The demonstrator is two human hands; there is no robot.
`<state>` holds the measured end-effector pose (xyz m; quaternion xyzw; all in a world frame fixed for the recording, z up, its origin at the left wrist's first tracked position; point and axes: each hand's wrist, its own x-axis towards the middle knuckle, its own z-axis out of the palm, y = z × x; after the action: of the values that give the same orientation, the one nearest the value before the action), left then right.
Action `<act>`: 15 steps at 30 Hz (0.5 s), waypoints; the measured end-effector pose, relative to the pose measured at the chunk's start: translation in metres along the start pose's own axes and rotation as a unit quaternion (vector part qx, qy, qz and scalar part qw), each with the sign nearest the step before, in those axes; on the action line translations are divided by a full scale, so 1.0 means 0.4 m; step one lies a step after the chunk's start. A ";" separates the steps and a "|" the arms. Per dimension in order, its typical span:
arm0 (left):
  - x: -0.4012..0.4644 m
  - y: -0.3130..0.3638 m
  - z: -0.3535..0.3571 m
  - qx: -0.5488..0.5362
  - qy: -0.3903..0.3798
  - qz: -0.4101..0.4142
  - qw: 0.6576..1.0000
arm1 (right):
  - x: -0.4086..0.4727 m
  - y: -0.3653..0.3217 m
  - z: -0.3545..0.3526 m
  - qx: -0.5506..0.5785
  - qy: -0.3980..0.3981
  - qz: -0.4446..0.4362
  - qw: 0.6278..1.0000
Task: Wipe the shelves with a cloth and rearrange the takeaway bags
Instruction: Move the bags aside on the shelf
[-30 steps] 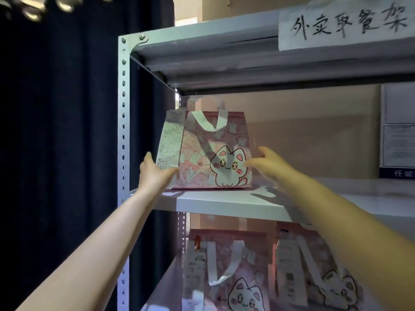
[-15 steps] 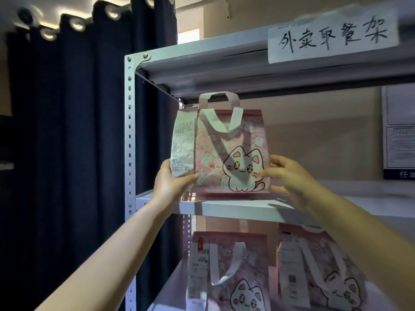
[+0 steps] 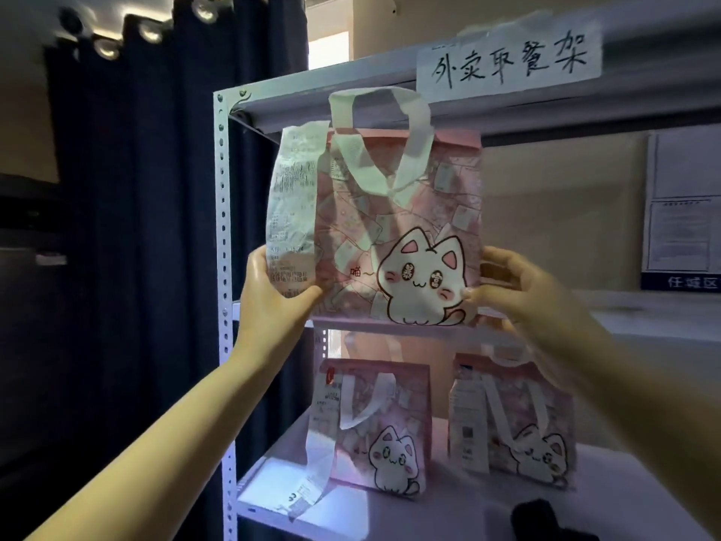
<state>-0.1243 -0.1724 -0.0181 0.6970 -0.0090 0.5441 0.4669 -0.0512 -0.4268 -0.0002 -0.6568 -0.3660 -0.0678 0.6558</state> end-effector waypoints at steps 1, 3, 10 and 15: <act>-0.020 0.015 -0.004 0.001 0.003 0.004 1.000 | -0.016 0.001 -0.006 0.004 -0.007 -0.005 1.000; -0.061 0.038 -0.014 0.002 0.012 0.006 1.000 | -0.051 0.003 -0.017 0.015 -0.018 -0.003 1.000; -0.209 0.055 -0.075 0.019 0.011 -0.023 0.999 | -0.170 0.013 -0.021 0.036 -0.062 0.003 0.997; -0.299 0.060 -0.129 0.054 0.029 -0.032 0.998 | -0.244 0.024 -0.008 0.046 -0.122 0.007 0.991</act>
<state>-0.2243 -0.2111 -0.0960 0.7050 0.0562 0.5487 0.4457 -0.1149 -0.4665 -0.0632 -0.6318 -0.4417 0.0342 0.6360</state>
